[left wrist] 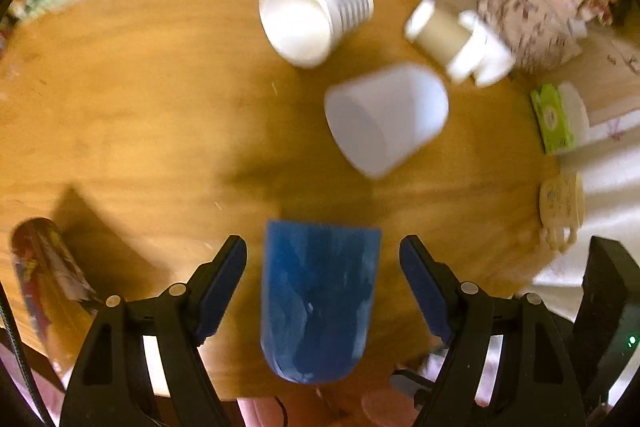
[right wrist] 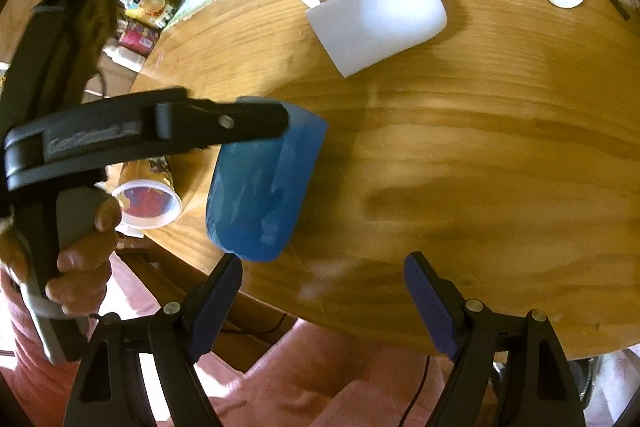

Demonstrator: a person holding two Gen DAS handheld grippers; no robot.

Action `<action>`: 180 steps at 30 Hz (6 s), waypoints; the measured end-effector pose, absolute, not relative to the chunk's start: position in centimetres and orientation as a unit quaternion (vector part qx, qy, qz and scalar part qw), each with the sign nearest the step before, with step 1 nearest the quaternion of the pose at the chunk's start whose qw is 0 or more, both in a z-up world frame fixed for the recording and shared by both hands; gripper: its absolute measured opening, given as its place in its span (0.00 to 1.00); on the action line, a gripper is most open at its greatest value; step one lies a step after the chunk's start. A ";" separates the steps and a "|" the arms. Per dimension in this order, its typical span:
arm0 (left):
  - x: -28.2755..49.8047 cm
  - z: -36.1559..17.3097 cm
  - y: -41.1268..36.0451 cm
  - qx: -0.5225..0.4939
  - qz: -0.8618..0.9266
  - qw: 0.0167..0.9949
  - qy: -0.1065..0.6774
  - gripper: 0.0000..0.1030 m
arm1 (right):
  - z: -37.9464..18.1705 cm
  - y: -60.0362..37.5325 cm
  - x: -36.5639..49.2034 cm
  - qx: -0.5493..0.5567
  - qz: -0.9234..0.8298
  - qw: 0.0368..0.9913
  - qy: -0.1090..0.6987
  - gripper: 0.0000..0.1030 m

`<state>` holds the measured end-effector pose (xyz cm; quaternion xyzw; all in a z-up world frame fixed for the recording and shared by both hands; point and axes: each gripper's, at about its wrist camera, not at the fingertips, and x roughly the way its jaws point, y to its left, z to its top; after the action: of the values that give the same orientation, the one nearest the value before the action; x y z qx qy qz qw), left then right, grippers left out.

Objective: Flip cup upright

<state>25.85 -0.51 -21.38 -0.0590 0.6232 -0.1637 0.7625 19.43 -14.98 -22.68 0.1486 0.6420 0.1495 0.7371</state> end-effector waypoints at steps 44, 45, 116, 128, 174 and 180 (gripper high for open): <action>18.1 -12.3 10.4 -0.047 -0.185 0.909 0.370 0.79 | -24.4 -7.7 24.0 0.191 0.035 0.785 0.588 0.81; 18.2 -12.3 10.5 -0.048 -0.190 0.907 0.372 0.79 | -24.5 -7.7 24.1 0.192 0.033 0.783 0.591 0.81; 18.8 -11.9 12.3 0.077 -0.244 0.884 0.391 0.79 | -21.6 -5.2 17.3 0.099 -0.048 0.971 0.211 0.69; 18.6 -12.0 12.2 0.093 -0.248 0.879 0.396 0.79 | -23.2 -5.0 17.1 0.084 -0.055 0.968 0.231 0.69; 11.0 -11.7 12.6 -0.075 -0.128 0.876 0.459 0.79 | -15.2 -6.3 9.1 0.013 0.003 0.948 0.317 0.99; 7.8 -10.5 11.7 -0.074 -0.124 0.877 0.458 0.84 | -12.5 -7.4 5.6 0.034 0.004 0.941 0.336 0.99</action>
<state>7.79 11.72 -10.52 -0.0739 0.4581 -0.1244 0.8770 5.56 -7.43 -12.54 0.0341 0.3364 0.0040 0.9411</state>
